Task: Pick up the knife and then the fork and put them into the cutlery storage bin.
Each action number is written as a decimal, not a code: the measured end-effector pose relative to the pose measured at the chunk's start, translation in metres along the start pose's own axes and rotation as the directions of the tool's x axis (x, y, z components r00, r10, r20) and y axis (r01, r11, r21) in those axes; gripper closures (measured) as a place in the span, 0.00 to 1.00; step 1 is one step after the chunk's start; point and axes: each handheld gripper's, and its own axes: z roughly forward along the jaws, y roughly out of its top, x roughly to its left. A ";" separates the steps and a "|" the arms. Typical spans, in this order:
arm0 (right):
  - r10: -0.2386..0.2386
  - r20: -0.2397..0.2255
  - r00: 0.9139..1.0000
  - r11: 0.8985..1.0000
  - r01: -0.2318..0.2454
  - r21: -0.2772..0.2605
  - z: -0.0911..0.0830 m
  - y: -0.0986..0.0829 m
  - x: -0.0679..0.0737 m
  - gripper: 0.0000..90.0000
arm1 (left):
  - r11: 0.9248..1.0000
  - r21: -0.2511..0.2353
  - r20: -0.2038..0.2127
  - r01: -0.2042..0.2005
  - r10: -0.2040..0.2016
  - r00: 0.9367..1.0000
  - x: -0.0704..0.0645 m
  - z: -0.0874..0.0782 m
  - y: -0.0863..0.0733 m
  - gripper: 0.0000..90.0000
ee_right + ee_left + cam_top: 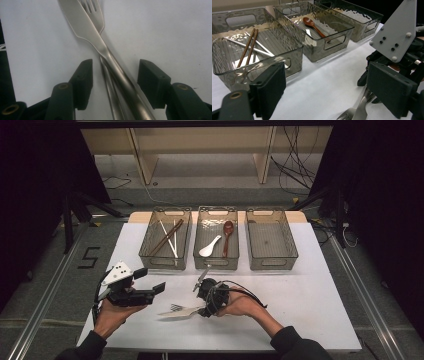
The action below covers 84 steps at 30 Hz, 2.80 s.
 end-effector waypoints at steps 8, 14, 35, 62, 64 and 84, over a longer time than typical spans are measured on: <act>-0.031 0.042 0.999 0.999 0.031 0.008 0.002 -0.001 0.004 0.67 | 1.000 -0.002 0.000 -0.001 0.001 1.000 -0.001 0.000 0.000 0.17; -0.057 0.038 0.998 0.998 0.056 0.027 0.001 -0.002 0.006 0.73 | 1.000 0.000 0.000 -0.002 0.002 1.000 0.000 0.000 0.000 0.17; -0.190 0.070 0.979 0.980 0.185 0.073 0.001 -0.001 0.021 0.83 | 1.000 0.004 -0.003 -0.012 0.013 1.000 -0.002 0.001 0.000 0.17; -0.265 0.069 0.962 0.960 0.256 0.115 -0.008 -0.014 0.021 0.90 | 1.000 0.004 -0.006 -0.014 0.014 1.000 -0.001 0.000 0.000 0.17; -0.251 0.076 0.965 0.964 0.243 0.108 -0.008 -0.014 0.022 0.90 | 1.000 0.004 -0.006 -0.014 0.014 1.000 -0.002 0.000 0.000 0.17; -0.192 0.077 0.978 0.981 0.191 0.025 -0.027 -0.020 0.015 0.90 | 1.000 -0.010 -0.018 -0.012 0.012 1.000 -0.001 -0.002 0.001 0.17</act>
